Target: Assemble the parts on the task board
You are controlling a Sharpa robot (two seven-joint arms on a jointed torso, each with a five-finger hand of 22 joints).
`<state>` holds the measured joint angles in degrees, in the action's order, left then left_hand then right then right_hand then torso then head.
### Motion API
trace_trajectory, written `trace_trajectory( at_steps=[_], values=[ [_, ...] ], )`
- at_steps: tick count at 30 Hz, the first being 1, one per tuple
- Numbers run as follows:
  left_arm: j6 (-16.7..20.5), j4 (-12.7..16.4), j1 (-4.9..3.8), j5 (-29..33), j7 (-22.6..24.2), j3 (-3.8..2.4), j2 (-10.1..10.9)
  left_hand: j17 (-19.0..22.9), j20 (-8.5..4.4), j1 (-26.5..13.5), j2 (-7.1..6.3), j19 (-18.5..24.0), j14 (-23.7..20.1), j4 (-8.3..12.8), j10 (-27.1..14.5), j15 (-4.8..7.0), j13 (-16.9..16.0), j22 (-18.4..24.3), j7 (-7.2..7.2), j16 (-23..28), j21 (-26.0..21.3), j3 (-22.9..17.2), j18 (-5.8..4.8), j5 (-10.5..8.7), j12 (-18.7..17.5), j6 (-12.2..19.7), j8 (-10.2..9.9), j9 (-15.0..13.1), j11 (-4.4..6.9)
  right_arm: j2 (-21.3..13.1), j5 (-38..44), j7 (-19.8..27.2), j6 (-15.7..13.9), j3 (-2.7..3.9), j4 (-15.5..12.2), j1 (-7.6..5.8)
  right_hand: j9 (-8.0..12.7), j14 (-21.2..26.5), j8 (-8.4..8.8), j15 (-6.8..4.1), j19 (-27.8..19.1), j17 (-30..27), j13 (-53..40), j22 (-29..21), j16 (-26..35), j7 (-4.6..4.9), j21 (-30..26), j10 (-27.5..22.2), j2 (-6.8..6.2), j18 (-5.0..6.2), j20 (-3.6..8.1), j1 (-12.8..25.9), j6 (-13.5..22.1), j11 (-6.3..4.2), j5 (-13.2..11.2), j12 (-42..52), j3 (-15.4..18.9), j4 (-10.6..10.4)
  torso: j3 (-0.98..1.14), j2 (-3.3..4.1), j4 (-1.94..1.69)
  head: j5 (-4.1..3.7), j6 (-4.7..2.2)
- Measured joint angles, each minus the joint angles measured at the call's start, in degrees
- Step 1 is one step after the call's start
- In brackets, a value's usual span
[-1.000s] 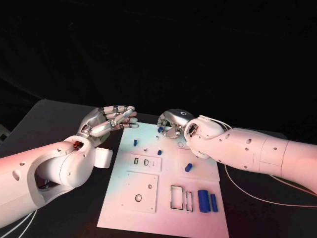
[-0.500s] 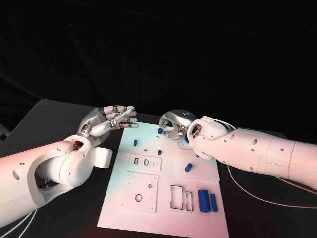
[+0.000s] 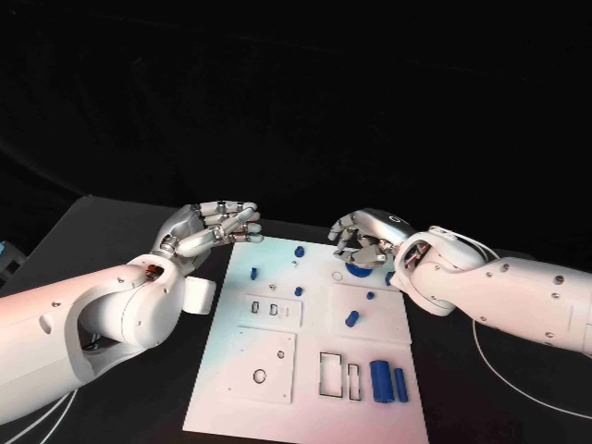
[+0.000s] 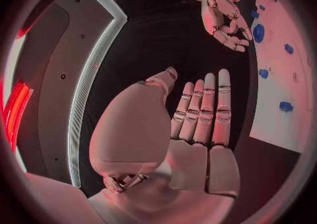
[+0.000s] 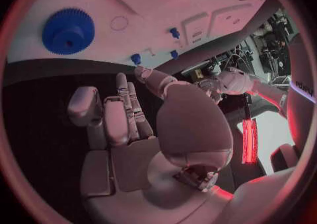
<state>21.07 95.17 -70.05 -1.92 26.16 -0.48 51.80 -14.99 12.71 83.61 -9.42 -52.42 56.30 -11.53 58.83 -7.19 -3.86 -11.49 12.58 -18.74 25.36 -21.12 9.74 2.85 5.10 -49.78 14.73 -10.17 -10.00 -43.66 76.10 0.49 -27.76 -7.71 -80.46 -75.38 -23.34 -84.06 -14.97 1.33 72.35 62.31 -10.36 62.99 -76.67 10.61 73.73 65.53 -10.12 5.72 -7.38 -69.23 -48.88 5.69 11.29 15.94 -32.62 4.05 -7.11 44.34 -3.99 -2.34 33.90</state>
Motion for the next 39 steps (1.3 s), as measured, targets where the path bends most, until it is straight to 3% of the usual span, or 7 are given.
trace_trajectory(
  at_steps=[6,10,15,21,28,32,39],
  values=[
    [0.0,-1.48,-0.01,-2.08,-1.11,0.01,-0.97,-0.17,0.0,0.0,0.0,0.0,0.0,0.0,0.71,0.0,-0.1,-0.15,0.0,0.0,0.28,0.0,0.0,0.0,0.0,0.0,0.0,-0.09,0.25,-3.83,-4.91,0.39,0.52,0.08,-1.86,-0.2,-0.72,0.01,0.6,-0.96,1.23,1.06,-4.48,1.94,-0.99,-1.05,0.71,3.31,-1.12,0.0,1.23,0.34,0.98,-1.28,1.05,5.2,3.02,-1.15,1.03,-0.47,0.4,0.14,-0.15],
    [0.03,-2.18,-0.03,-3.83,-2.15,0.02,-1.55,-0.27,0.0,-0.25,-0.25,0.0,0.0,0.0,0.89,0.0,-0.16,-0.2,0.0,0.0,0.46,0.0,0.0,0.0,0.0,0.0,0.0,-0.14,0.08,-5.16,-7.28,0.11,1.63,0.09,-1.95,-0.21,-2.32,0.02,0.24,-1.35,2.42,1.87,-12.0,3.32,-1.86,-1.39,1.32,1.45,-1.55,0.0,1.44,-0.04,2.24,-1.57,1.81,12.63,5.62,-2.72,1.64,-0.56,0.64,0.25,-0.15],
    [0.07,-3.04,-0.31,-6.47,-3.85,0.04,-2.53,-0.44,0.0,-0.47,-0.47,0.0,0.0,0.0,1.43,0.0,-0.24,-0.32,0.0,0.0,0.7,0.0,0.0,0.0,0.0,0.0,0.0,-0.21,0.19,-5.75,-9.24,-0.81,3.46,0.09,-0.72,-0.21,-4.04,0.02,-0.52,-1.35,2.99,3.73,-20.11,4.67,-3.25,-1.3,1.59,-1.59,-1.91,0.01,1.5,-0.39,4.17,-1.57,2.03,20.77,7.35,-4.45,2.51,-0.54,0.88,0.32,-0.08],
    [0.09,-3.63,-0.48,-9.28,-5.74,0.04,-3.14,-0.51,0.0,-0.54,-0.54,0.0,0.0,0.0,1.62,0.0,-0.24,-0.38,0.0,0.0,0.9,0.0,0.0,0.0,0.0,0.0,0.0,-0.27,0.37,-5.41,-10.53,-2.05,5.01,0.06,1.33,0.15,-4.85,0.02,-0.53,-1.35,3.58,5.39,-24.02,5.61,-4.23,-1.21,2.0,-2.86,-2.12,0.0,1.32,-0.63,5.49,-1.32,2.26,24.81,8.14,-5.24,3.34,-0.19,1.02,0.44,-0.03],
    [0.12,-3.78,-0.52,-11.16,-7.08,0.05,-3.28,-0.57,0.0,-0.54,-0.54,0.0,0.0,0.0,1.93,0.0,-0.28,-0.38,0.0,0.0,0.89,0.0,0.0,0.0,0.0,0.0,0.0,-0.27,0.28,-4.14,-11.17,-3.21,5.84,0.04,3.13,0.57,-5.46,0.03,-0.53,-1.35,4.1,8.27,-27.63,6.68,-5.9,-0.89,2.26,-3.8,-2.27,0.01,1.22,-1.23,7.05,-0.98,2.47,28.76,8.85,-6.32,3.93,0.29,1.04,0.31,0.02],
    [0.13,-3.7,-0.52,-11.81,-7.52,0.06,-3.26,-0.56,0.0,-0.54,-0.53,0.0,0.0,0.0,2.02,0.0,-0.28,-0.38,0.0,0.0,0.89,0.0,0.0,0.0,0.0,0.0,0.0,-0.27,0.37,-3.23,-11.31,-3.67,6.12,0.04,3.9,0.76,-5.71,0.03,-0.75,-1.35,4.3,9.81,-31.02,7.1,-6.69,-0.71,2.66,-3.5,-2.07,0.01,1.02,-1.44,7.31,-0.89,2.68,32.06,9.15,-6.62,4.06,0.52,0.99,0.1,0.06],
    [0.13,-3.24,-0.53,-12.06,-7.8,0.06,-2.96,-0.56,0.0,-0.65,-0.65,0.0,0.0,0.0,2.02,0.0,-0.28,-0.37,0.0,0.0,0.89,0.0,0.0,0.0,0.0,0.0,0.0,-0.26,0.37,-1.95,-10.71,-4.28,6.46,0.01,4.37,0.91,-6.5,0.03,-1.19,-0.91,5.75,12.65,-48.82,9.51,-9.88,-0.6,3.93,4.39,-1.88,-0.9,0.59,-2.04,7.74,-0.71,2.68,48.9,10.32,-7.79,4.07,0.76,0.98,-0.31,0.44]
  ],
)
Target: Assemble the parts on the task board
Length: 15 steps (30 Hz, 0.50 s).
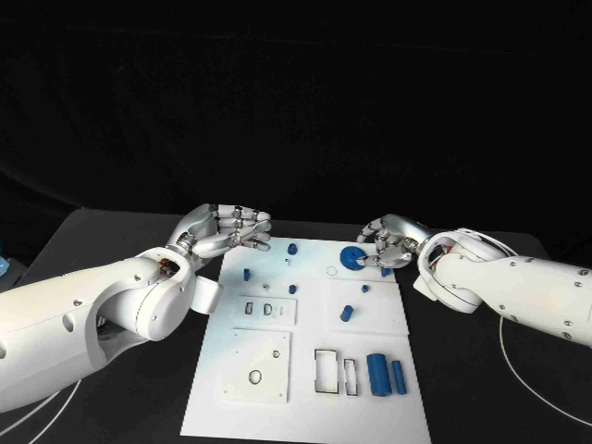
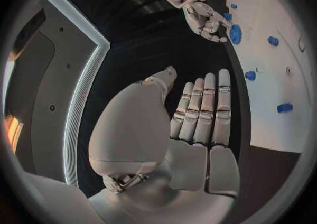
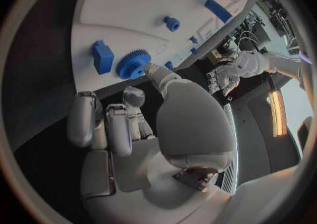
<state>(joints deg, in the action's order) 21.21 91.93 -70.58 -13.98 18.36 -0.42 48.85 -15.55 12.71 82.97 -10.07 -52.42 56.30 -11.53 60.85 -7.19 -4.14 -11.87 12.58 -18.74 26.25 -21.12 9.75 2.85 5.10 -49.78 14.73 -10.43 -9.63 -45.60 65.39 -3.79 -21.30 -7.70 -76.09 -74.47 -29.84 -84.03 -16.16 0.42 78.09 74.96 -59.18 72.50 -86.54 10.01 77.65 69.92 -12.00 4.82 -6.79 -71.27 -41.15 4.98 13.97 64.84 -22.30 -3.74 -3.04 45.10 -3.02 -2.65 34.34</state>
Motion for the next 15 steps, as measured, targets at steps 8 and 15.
trace_trajectory(
  at_steps=[8,15],
  values=[
    [0.0,0.33,0.0,0.1,-0.04,0.0,0.36,-0.06,0.0,-0.11,-0.11,0.0,0.0,0.0,0.0,0.0,0.0,-0.05,0.0,0.0,0.0,0.0,0.0,0.0,0.0,0.0,0.0,0.0,0.0,0.9,1.17,-0.61,0.08,0.0,0.54,0.03,-0.23,0.0,-0.22,0.0,0.51,0.0,-5.44,0.93,-0.66,0.0,0.54,2.37,0.23,0.0,-0.1,-0.23,0.0,0.23,0.0,4.95,0.4,-0.4,-0.1,0.06,-0.01,-0.32,0.27],
    [-0.01,0.35,0.0,0.29,-0.05,-0.02,0.56,-0.05,0.0,-0.11,-0.11,0.0,0.0,0.0,0.0,0.0,0.01,-0.05,0.0,0.0,0.0,0.0,0.0,0.0,0.0,0.0,0.0,0.01,0.0,1.27,2.01,-1.0,0.36,0.0,0.67,0.03,-0.47,0.0,-0.89,0.0,1.02,0.0,-7.97,1.69,-0.94,0.0,0.89,3.7,0.53,0.0,-0.18,-0.53,-0.65,0.13,0.0,7.26,0.33,-0.63,-0.18,0.05,-0.04,-0.4,0.49]
  ],
)
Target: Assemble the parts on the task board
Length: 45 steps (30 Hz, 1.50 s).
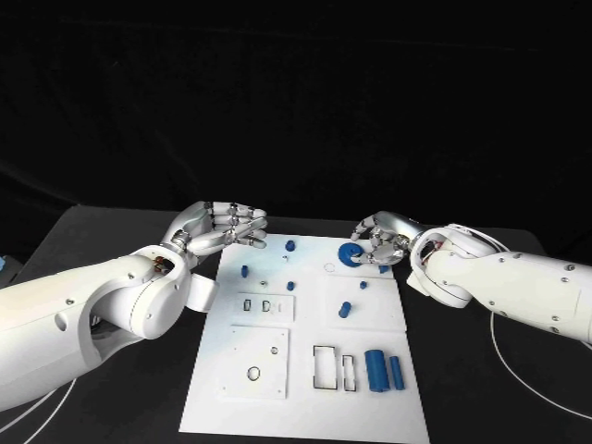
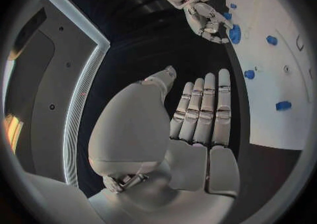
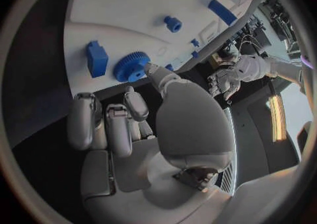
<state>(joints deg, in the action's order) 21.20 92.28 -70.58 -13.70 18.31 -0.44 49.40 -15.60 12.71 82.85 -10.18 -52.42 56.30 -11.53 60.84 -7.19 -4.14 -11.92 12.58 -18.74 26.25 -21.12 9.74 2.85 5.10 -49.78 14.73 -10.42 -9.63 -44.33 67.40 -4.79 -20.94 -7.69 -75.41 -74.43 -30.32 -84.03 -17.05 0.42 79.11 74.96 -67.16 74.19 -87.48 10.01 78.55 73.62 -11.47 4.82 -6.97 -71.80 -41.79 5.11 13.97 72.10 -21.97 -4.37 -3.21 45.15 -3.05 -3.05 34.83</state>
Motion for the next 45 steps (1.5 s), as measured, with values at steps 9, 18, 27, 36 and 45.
trace_trajectory(
  at_steps=[9,18,27,36,45],
  values=[
    [-0.01,-0.04,0.0,0.29,0.0,0.01,0.24,0.0,0.0,0.0,0.0,0.0,0.0,0.0,0.0,0.0,0.0,0.01,0.0,0.0,0.0,0.0,0.0,0.0,0.0,0.0,0.0,0.01,0.0,0.12,0.98,-0.54,0.99,0.01,0.22,0.03,-0.06,0.0,-0.22,0.0,1.02,0.0,-4.04,0.76,-0.94,-0.1,1.34,2.52,0.0,-0.88,0.0,0.0,-0.91,-0.1,0.0,3.49,0.07,-0.22,0.01,-0.03,0.08,0.04,0.03],
    [-0.04,-0.06,0.0,0.66,-0.01,0.01,0.27,-0.06,0.0,0.0,0.0,0.0,0.0,0.0,0.0,0.0,0.01,0.01,0.0,0.0,0.0,0.0,0.0,0.0,0.0,0.0,0.0,-0.04,0.0,0.37,2.09,-1.24,2.3,0.03,0.45,0.04,-0.16,0.0,-0.22,0.0,1.01,-0.01,-4.38,0.76,-0.94,-0.29,1.33,2.54,0.23,-0.88,0.0,-0.23,-1.1,-0.09,0.0,3.49,-0.02,-0.32,-0.03,-0.07,0.03,-0.26,-0.14],
    [-0.06,-0.01,0.0,0.94,0.0,0.01,0.37,-0.06,0.0,0.0,0.0,0.0,0.0,0.0,0.0,0.0,0.01,-0.05,0.0,0.0,0.21,0.0,0.0,0.0,0.0,0.0,0.0,-0.04,0.0,0.9,3.48,-1.76,2.54,0.13,0.81,-0.04,-0.14,0.0,-0.23,0.0,1.01,-0.02,-4.51,0.75,-0.94,-0.2,1.33,2.54,0.23,-0.87,0.0,-0.22,-1.19,-0.09,0.0,3.81,-0.02,-0.32,-0.08,-0.04,0.03,-0.19,0.05],
    [-0.08,-0.02,0.0,1.21,0.01,0.01,0.43,-0.11,-0.22,0.0,0.0,0.22,0.0,0.0,0.0,0.0,0.01,-0.04,0.0,0.0,0.21,0.0,0.0,0.0,0.0,0.0,0.0,-0.04,0.0,1.34,5.2,-2.92,1.55,0.14,0.79,-0.01,-0.11,0.0,-1.33,0.0,1.64,-0.02,-6.07,0.74,-1.16,-0.91,1.96,3.57,1.08,-0.87,0.2,-0.12,-5.13,-0.7,0.35,5.09,-1.04,-1.66,-0.1,-0.02,-0.02,-0.19,0.23],
    [-0.08,-0.06,0.0,1.69,0.01,0.01,0.44,-0.11,-0.21,0.0,0.0,0.22,0.0,0.0,-0.01,0.0,0.01,-0.09,0.0,0.0,0.21,0.0,0.0,0.0,0.0,0.0,0.0,-0.03,0.0,1.28,8.45,-4.81,0.01,0.09,-0.1,0.27,-0.73,0.0,-2.45,-0.45,2.5,-0.03,-7.8,0.73,-1.16,-2.14,2.99,5.61,1.06,-0.86,1.06,-0.12,-8.3,-1.74,0.02,6.77,-1.47,-1.88,-0.1,-0.04,0.02,-0.08,0.16]
  ],
)
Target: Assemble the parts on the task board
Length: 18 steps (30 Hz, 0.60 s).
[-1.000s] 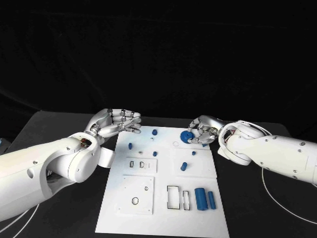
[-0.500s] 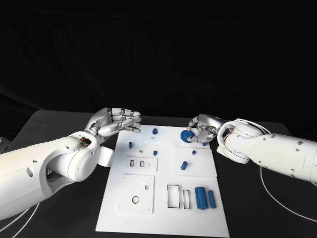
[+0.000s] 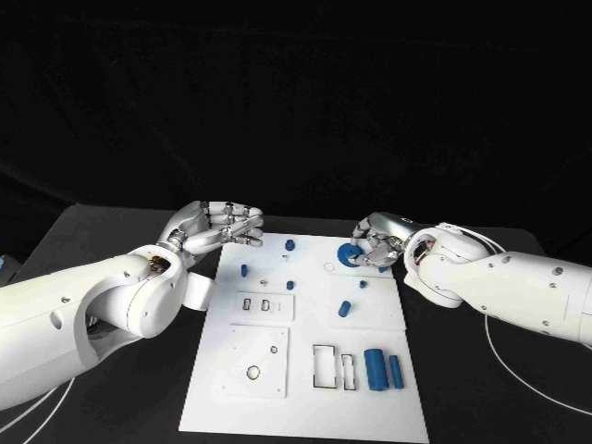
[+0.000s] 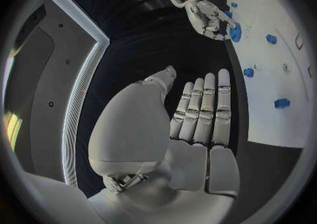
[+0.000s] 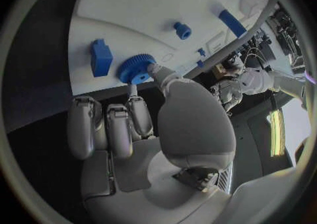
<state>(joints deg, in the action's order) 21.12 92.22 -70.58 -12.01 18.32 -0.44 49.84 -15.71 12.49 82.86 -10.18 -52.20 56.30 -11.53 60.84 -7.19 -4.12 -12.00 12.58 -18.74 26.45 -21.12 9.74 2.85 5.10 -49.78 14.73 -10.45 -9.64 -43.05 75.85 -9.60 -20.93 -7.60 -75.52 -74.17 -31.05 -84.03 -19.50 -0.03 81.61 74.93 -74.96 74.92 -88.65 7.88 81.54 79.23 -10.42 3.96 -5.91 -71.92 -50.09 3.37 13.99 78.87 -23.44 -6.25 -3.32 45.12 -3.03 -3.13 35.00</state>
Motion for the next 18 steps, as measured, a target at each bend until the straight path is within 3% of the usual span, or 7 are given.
trace_trajectory(
  at_steps=[6,8,18],
  values=[
    [0.01,-0.05,0.0,0.38,0.0,0.0,0.0,-0.08,0.0,0.0,0.0,0.0,0.0,0.0,0.0,0.0,0.0,0.0,0.0,0.0,0.0,0.0,0.0,0.0,0.0,0.0,0.0,0.0,0.0,-0.23,2.62,-0.85,-1.68,-0.09,-1.05,0.23,-0.1,0.0,-0.18,-0.41,0.47,0.0,0.0,0.0,-0.23,0.02,0.46,0.51,-0.15,0.0,0.47,0.15,-0.18,-0.51,0.69,0.37,-1.26,0.48,0.03,-0.01,0.03,0.09,-0.05],
    [0.01,-0.06,0.0,0.42,0.0,0.0,0.0,-0.08,0.0,0.0,0.0,0.0,0.0,0.0,0.0,0.0,0.0,0.0,0.0,0.0,0.0,0.0,0.0,0.0,0.0,0.0,0.0,0.0,0.0,-0.33,3.18,-0.94,-2.17,-0.12,-1.38,0.28,-0.1,0.0,-0.19,-0.41,0.56,0.0,0.0,-0.01,-0.23,0.02,0.65,0.51,-0.16,-0.66,0.48,0.14,-0.18,-0.51,0.79,0.37,-1.41,0.49,0.03,-0.01,0.03,0.1,-0.06],
    [0.01,-0.12,0.0,0.76,0.04,0.0,-0.08,-0.07,0.0,0.0,0.0,0.0,0.0,0.0,0.0,0.0,0.0,-0.05,0.0,0.0,0.0,0.0,0.0,0.0,0.0,0.0,0.0,-0.05,0.0,-0.34,7.92,-1.69,-5.48,-0.03,-5.72,0.1,-0.14,0.0,-0.19,-0.41,1.08,-0.01,0.01,-0.01,-0.23,0.21,0.89,0.51,-0.23,-0.9,0.46,-0.28,-0.38,-0.51,0.78,0.61,-1.91,0.5,0.02,-0.04,0.02,0.11,-0.3]
  ],
)
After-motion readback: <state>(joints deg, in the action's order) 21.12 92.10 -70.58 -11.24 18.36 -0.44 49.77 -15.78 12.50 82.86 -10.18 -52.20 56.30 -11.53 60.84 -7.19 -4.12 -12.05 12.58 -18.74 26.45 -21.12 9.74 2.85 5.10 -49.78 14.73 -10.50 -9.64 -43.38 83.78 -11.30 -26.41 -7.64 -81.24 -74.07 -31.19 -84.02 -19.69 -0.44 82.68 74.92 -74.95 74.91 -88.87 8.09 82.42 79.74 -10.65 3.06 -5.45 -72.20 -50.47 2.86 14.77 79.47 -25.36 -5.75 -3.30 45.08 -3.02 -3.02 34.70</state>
